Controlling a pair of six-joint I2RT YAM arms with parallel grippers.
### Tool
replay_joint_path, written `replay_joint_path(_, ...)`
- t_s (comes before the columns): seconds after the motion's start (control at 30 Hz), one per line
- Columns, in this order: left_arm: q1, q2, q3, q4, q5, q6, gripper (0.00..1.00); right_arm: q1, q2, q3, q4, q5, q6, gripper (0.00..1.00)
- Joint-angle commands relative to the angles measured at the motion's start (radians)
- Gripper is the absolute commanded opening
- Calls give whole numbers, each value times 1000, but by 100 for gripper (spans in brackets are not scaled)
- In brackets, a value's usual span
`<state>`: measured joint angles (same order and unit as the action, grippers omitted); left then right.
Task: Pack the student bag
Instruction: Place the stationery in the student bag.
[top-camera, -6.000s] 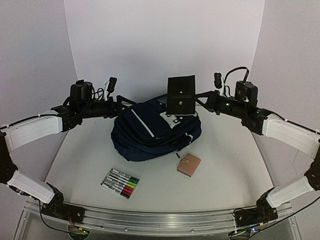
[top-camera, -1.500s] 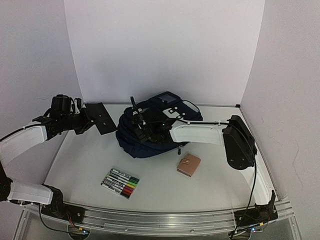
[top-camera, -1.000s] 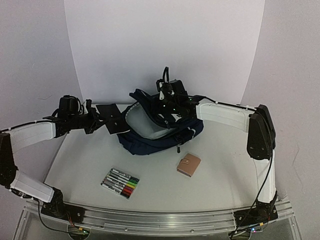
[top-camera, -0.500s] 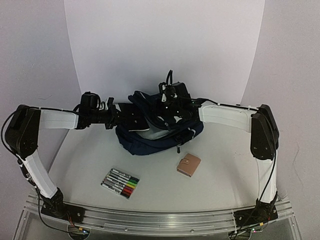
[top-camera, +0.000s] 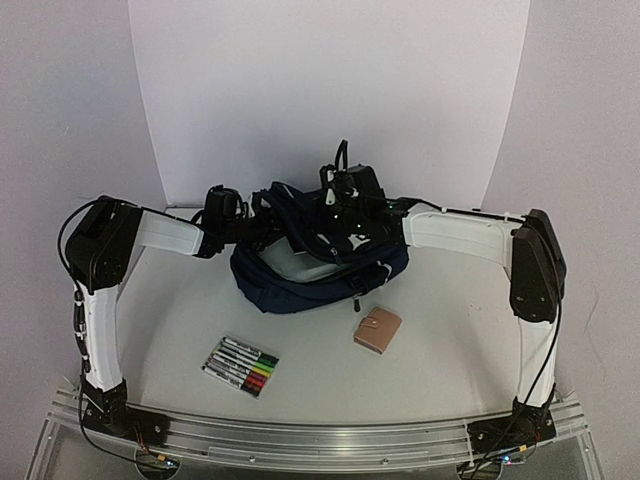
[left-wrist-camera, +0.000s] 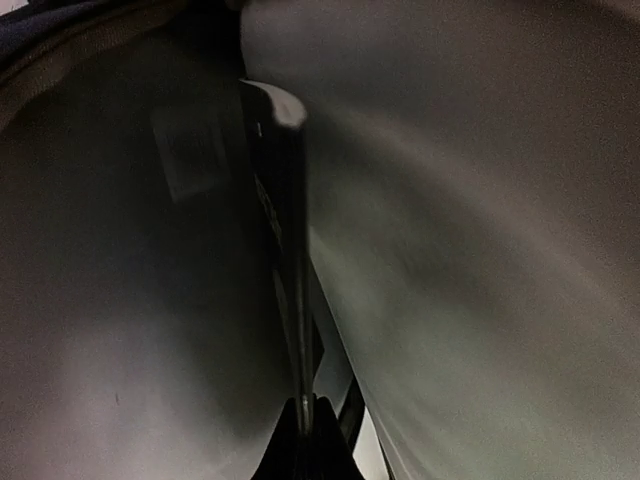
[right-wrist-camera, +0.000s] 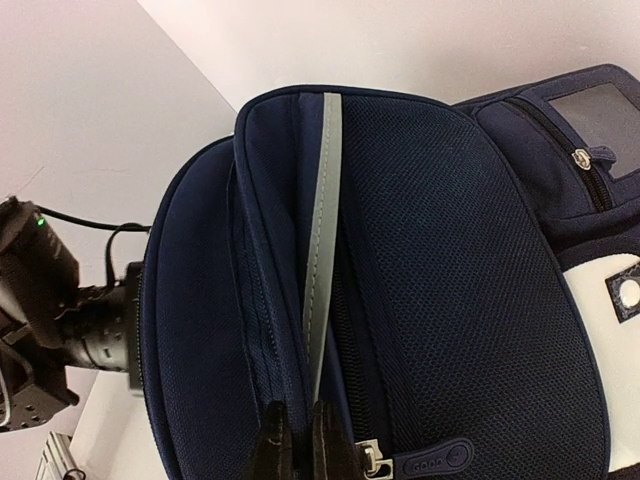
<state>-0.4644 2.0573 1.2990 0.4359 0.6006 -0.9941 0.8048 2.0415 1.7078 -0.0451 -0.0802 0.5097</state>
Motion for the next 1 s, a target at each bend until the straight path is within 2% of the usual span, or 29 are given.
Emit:
replay_joint_path(0.0, -49, 86, 134, 87, -97, 63, 0, 27, -93, -3, 97, 16, 3, 0)
replay_joint_path(0.13, -59, 139, 195, 23, -125, 113, 0, 25, -92, -17, 97, 37, 4, 0)
replay_joint_path(0.2, -59, 137, 193, -7, -134, 140, 5, 25, -92, -25, 97, 53, 2, 0)
replay_joint_path(0.27, -59, 101, 168, -29, -143, 171, 16, 27, -97, -32, 97, 74, -7, 0)
replay_joint_path(0.33, -59, 39, 109, -38, -156, 206, 38, 25, -104, -40, 97, 92, -18, 0)
replay_joint_path(0.4, -59, -34, 63, -74, -161, 247, 54, 25, -112, -46, 96, 128, -31, 0)
replay_joint_path(0.47, -59, -121, 19, -124, -147, 284, 66, 26, -117, -48, 94, 149, -45, 0)
replay_joint_path(0.63, -57, -320, -147, -240, -121, 326, 81, 28, -113, -67, 82, 171, -101, 0)
replay_joint_path(0.7, -57, -419, -234, -275, -162, 326, 82, 27, -110, -71, 70, 158, -121, 2)
replay_joint_path(0.73, -57, -460, -280, -293, -186, 325, 83, 27, -111, -73, 64, 149, -129, 9)
replay_joint_path(0.8, -57, -553, -350, -353, -252, 312, 84, 27, -120, -80, 61, 119, -137, 33)
replay_joint_path(0.9, -54, -653, -454, -422, -312, 270, 89, 27, -146, -96, 60, 63, -134, 45)
replay_joint_path(0.97, -50, -678, -499, -444, -276, 262, 92, 28, -173, -117, 60, 16, -121, 60)
